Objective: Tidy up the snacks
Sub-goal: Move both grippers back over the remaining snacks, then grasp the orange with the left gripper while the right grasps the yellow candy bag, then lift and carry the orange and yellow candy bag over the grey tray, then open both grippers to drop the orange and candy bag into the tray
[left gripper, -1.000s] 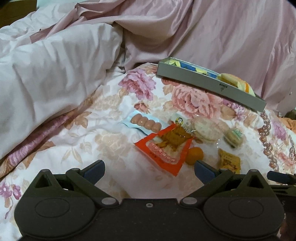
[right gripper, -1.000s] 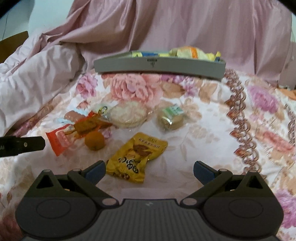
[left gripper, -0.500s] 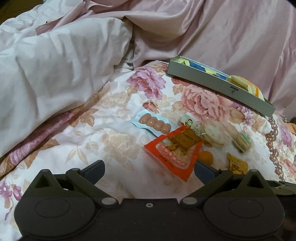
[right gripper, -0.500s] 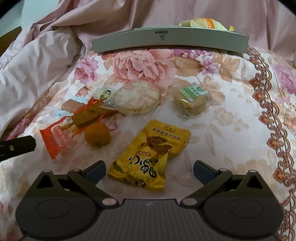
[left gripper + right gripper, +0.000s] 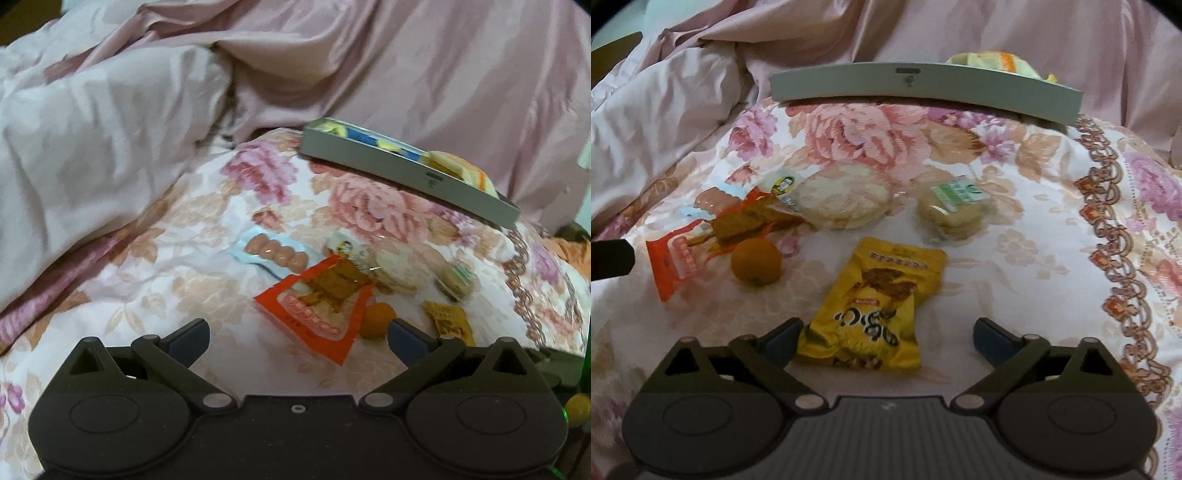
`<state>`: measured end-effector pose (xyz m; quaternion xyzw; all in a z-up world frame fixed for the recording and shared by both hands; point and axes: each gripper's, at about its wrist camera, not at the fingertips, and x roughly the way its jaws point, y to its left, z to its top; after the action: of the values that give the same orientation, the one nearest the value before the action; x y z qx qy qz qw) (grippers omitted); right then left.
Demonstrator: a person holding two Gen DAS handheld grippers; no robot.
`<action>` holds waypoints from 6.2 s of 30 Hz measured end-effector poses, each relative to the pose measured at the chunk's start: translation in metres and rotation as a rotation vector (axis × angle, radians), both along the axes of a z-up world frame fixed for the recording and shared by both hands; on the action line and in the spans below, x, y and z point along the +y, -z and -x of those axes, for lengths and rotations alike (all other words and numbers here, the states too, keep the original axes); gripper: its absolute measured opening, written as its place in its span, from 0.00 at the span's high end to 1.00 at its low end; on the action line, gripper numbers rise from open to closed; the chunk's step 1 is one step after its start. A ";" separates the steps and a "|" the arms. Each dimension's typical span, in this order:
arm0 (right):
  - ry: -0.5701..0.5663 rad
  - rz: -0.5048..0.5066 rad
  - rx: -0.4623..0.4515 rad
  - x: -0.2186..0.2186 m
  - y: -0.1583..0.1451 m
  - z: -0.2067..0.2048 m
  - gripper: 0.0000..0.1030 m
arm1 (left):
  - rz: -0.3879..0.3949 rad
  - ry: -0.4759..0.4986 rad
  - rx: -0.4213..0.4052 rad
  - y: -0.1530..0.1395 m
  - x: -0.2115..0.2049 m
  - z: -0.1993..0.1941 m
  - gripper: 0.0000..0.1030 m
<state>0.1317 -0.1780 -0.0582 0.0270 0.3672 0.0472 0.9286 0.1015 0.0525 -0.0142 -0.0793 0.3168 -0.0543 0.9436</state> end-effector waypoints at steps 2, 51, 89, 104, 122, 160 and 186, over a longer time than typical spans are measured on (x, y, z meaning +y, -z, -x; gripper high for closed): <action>0.002 -0.004 -0.005 -0.007 -0.001 0.002 0.10 | -0.007 0.031 -0.007 0.000 -0.004 0.000 0.01; -0.123 -0.075 -0.113 -0.034 0.007 -0.006 0.35 | -0.343 0.562 0.041 0.036 -0.083 -0.074 0.55; -0.166 0.048 -0.150 -0.001 0.008 0.011 0.48 | -0.086 0.273 0.067 0.043 -0.069 -0.067 0.65; -0.171 0.159 -0.220 0.010 0.003 0.019 0.49 | -0.060 0.256 0.055 0.040 -0.067 -0.065 0.66; -0.137 -0.016 -0.102 -0.012 0.011 0.004 0.43 | -0.058 0.261 0.055 0.040 -0.069 -0.064 0.66; -0.136 0.256 -0.488 0.000 -0.052 0.012 0.50 | -0.003 0.202 -0.102 -0.029 -0.072 -0.085 0.66; -0.151 0.278 -0.550 -0.026 -0.101 -0.160 0.50 | 0.040 0.014 -0.145 -0.073 -0.077 -0.261 0.66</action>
<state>0.2913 -0.2035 0.0426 -0.1412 0.1062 0.0710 0.9817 0.3622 -0.0247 0.0591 -0.0918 0.2470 -0.0727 0.9619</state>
